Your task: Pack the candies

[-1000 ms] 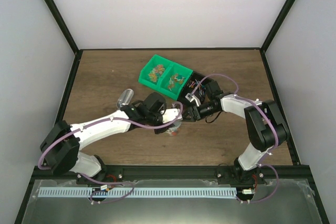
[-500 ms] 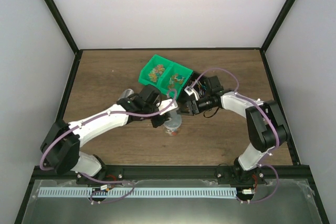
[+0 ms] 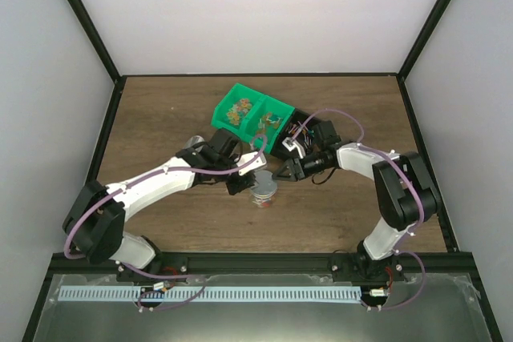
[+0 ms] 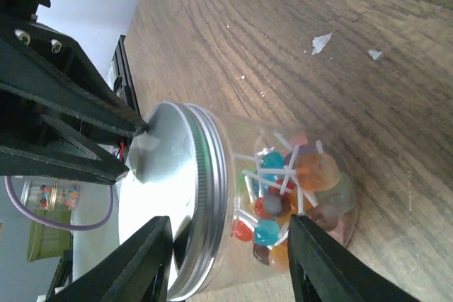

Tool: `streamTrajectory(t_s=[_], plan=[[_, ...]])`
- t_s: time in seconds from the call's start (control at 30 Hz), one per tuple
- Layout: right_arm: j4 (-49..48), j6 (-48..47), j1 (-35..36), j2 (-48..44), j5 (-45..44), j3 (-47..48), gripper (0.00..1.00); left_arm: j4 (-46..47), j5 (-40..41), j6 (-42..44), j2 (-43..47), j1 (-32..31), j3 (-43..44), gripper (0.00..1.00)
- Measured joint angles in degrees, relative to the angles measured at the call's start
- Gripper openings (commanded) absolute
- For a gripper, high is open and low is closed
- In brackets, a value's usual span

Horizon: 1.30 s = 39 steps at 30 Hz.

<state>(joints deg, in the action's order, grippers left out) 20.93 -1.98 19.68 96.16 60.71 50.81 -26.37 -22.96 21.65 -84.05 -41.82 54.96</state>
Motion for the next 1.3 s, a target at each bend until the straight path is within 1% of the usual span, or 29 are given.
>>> streamTrajectory(t_s=[0.13,0.3,0.43,0.53,0.57,0.63,0.67,0.7,0.77,0.8,0.83,0.87,0.93,0.97,1.03,1.13,1.23,1.3], plan=[[0.3,-0.6,-0.1,-2.7,0.0,-1.5,0.41,-2.2,2.1,1.3,1.0,-0.3,0.8,0.27],[-0.5,-0.7,0.3,-5.4,1.1,-3.1,0.38,-2.8,4.3,2.7,1.3,-1.1,2.3,0.27],[-2.0,-0.5,2.9,-5.3,1.0,-6.0,0.37,-3.4,4.8,2.8,1.3,-1.7,2.4,0.31],[-4.1,0.0,4.3,-4.6,2.2,-6.6,0.39,-4.7,4.2,3.2,1.3,0.2,2.7,0.34],[-4.9,0.2,4.5,-4.2,2.6,-6.6,0.41,-5.1,4.0,3.5,1.5,1.0,2.7,0.34],[-6.5,0.8,4.5,-3.2,3.6,-6.6,0.52,-6.2,3.5,4.0,2.3,3.1,2.9,0.36],[-7.3,1.1,4.5,-2.9,3.8,-6.6,0.59,-6.9,3.3,4.0,2.8,4.1,3.1,0.38],[-8.3,1.6,4.5,-2.5,4.0,-6.5,0.71,-7.8,2.4,4.0,3.3,5.4,3.7,0.45],[-10.2,2.6,4.5,-2.5,4.3,-6.6,0.82,-9.7,0.6,3.9,4.4,9.0,5.4,0.55],[-11.6,2.7,4.5,-2.9,4.4,-6.8,0.85,-10.3,0.0,4.0,5.0,10.6,6.2,0.63],[-13.1,2.7,4.5,-3.7,4.2,-7.4,0.92,-10.7,-0.4,4.2,5.9,12.2,6.8,0.74],[-15.4,2.1,4.5,-5.5,3.7,-9.0,0.99,-11.0,-0.8,4.8,6.7,13.2,7.1,0.81],[-18.7,2.1,4.5,-10.6,2.5,-13.3,1.0,-11.6,-1.4,4.7,9.1,14.3,7.1,0.96],[-21.1,2.0,4.4,-14.3,1.4,-16.3,1.0,-11.7,-1.7,4.8,10.0,14.4,7.1,1.0],[-25.5,2.3,4.5,-21.9,-1.4,-21.7,1.0,-11.4,-2.2,4.4,12.3,14.5,7.1,1.0],[-30.7,2.6,4.7,-29.7,-6.6,-25.9,1.0,-8.5,-1.9,3.1,15.7,14.7,6.3,1.0],[-35.6,3.1,4.8,-33.3,-11.9,-26.6,1.0,-3.3,-1.6,0.9,20.3,14.9,3.5,1.0],[-38.6,5.4,4.8,-33.4,-16.1,-26.3,1.0,0.4,-1.8,-0.1,23.5,14.9,0.5,1.0]])
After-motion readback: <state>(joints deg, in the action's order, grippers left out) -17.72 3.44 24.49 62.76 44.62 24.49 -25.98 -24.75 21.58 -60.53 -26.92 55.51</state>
